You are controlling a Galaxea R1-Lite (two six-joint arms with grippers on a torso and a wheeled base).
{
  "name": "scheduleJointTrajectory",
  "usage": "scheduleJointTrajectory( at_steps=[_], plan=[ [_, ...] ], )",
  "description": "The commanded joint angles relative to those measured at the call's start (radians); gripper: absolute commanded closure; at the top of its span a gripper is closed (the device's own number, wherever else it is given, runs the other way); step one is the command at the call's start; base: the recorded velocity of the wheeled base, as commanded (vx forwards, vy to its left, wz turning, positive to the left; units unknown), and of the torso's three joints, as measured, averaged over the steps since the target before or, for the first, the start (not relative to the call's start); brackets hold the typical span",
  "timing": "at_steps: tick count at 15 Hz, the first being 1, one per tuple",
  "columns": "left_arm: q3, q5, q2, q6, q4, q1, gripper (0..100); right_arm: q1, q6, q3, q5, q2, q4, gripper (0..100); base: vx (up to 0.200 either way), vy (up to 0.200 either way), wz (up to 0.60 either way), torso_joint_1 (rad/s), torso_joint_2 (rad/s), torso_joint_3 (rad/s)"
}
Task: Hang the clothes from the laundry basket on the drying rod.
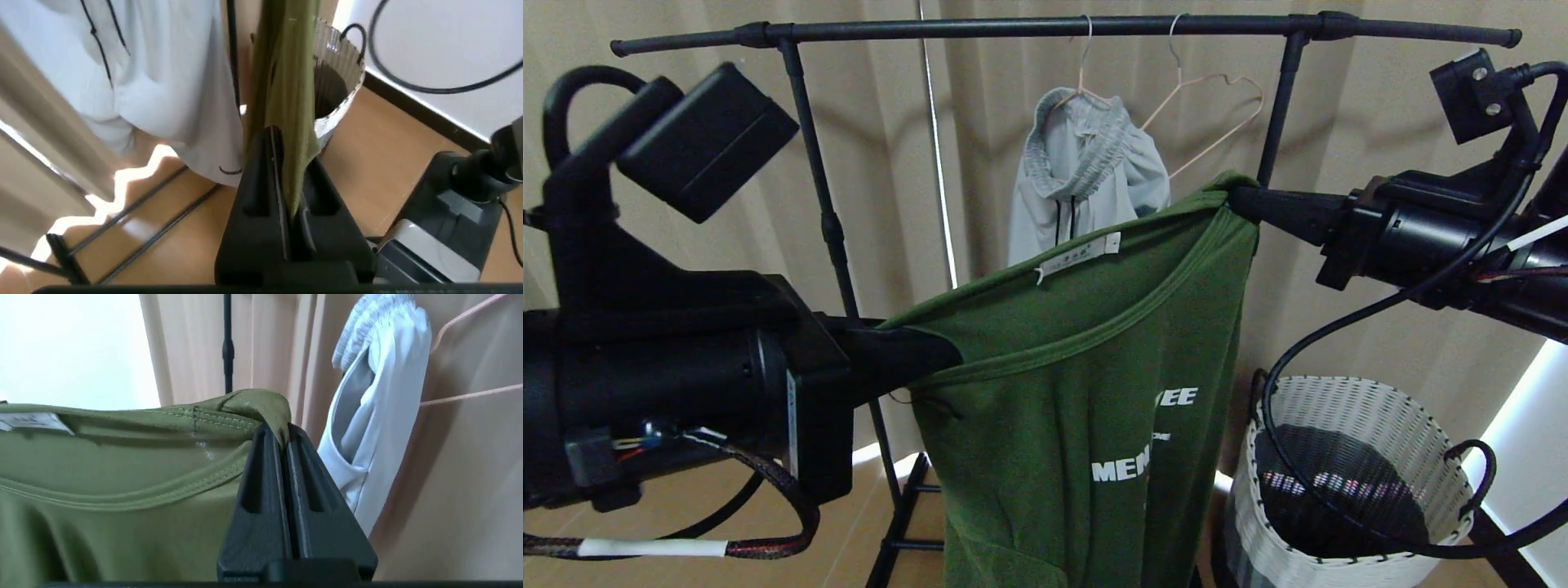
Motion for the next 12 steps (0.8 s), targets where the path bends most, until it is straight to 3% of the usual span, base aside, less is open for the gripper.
scheduleJointTrajectory(
  at_steps=[1,2,3,4,6,8,12],
  plan=[
    [-0.016,0.013,0.012,0.008,-0.011,0.004,100,-0.001,-0.005,0.001,-0.013,-0.029,0.006,100,0.0,0.0,0.0,0.0,0.0,0.0],
    [-0.016,0.013,0.012,0.008,-0.011,0.004,100,-0.001,-0.005,0.001,-0.013,-0.029,0.006,100,0.0,0.0,0.0,0.0,0.0,0.0],
    [-0.09,0.108,0.075,0.019,-0.013,0.016,100,-0.005,-0.035,-0.005,-0.016,-0.084,0.056,100,0.0,0.0,0.0,0.0,0.0,0.0],
    [-0.13,0.147,0.107,0.021,-0.016,0.017,100,-0.005,-0.046,-0.002,-0.021,-0.118,0.099,100,0.0,0.0,0.0,0.0,0.0,0.0],
    [-0.145,0.154,0.126,0.022,-0.028,0.016,100,-0.005,-0.046,0.018,-0.039,-0.164,0.156,100,0.0,0.0,0.0,0.0,0.0,0.0],
    [-0.134,0.154,0.126,0.033,-0.03,0.013,100,-0.005,-0.048,0.07,-0.056,-0.179,0.165,100,0.0,0.0,0.0,0.0,0.0,0.0],
    [-0.142,0.154,0.121,0.047,-0.046,0.013,100,0.001,-0.048,0.076,-0.056,-0.179,0.161,100,0.0,0.0,0.0,0.0,0.0,0.0]
  ],
)
